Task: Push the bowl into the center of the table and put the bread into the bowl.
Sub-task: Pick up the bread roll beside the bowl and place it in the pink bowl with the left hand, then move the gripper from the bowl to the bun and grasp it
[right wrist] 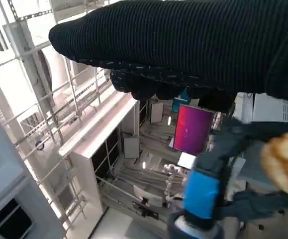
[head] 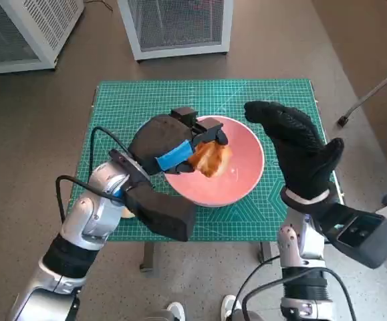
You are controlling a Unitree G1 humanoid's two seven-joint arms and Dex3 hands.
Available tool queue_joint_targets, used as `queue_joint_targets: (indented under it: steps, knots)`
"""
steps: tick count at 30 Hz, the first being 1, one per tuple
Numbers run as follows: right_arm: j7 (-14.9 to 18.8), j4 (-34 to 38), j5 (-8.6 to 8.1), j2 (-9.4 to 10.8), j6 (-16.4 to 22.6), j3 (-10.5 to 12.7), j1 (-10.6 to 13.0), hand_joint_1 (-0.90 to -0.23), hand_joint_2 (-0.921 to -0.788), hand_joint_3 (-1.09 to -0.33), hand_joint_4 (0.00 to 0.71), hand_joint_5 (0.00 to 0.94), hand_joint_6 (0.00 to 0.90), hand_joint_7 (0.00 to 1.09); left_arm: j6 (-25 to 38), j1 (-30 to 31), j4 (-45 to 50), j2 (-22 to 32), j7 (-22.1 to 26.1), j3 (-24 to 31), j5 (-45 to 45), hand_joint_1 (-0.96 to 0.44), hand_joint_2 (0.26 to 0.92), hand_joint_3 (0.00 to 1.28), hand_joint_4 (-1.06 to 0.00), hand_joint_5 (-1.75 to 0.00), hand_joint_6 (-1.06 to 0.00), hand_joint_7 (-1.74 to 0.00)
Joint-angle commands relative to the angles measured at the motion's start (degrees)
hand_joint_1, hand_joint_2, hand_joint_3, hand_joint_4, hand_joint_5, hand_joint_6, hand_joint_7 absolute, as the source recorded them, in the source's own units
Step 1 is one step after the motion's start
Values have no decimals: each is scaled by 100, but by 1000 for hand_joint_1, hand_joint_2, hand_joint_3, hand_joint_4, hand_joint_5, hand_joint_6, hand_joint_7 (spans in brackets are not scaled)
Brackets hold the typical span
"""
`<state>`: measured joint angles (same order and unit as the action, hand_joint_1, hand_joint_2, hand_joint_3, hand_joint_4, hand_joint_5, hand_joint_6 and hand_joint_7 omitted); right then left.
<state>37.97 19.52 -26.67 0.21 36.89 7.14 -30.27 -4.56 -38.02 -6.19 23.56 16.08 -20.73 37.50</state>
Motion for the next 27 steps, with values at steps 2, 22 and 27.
queue_joint_targets:
  steps: [2,22,27]
  knots:
    - [-63,-57,41,-21,-91,-13,202,-421,-876,-548,253,3,0,703,164,-96,22,73,421,-98,89,-245,897,31,-250,-60,-255,-297]
    - [-109,5,56,75,-49,-36,178,-428,-893,-513,256,3,7,680,751,163,967,329,1635,341,-536,-408,838,0,-30,0,-148,-102]
    - [-125,10,62,85,-38,-48,189,-435,-898,-510,253,1,4,683,727,404,1363,479,1661,668,-802,-422,835,0,-32,-1,-153,-93]
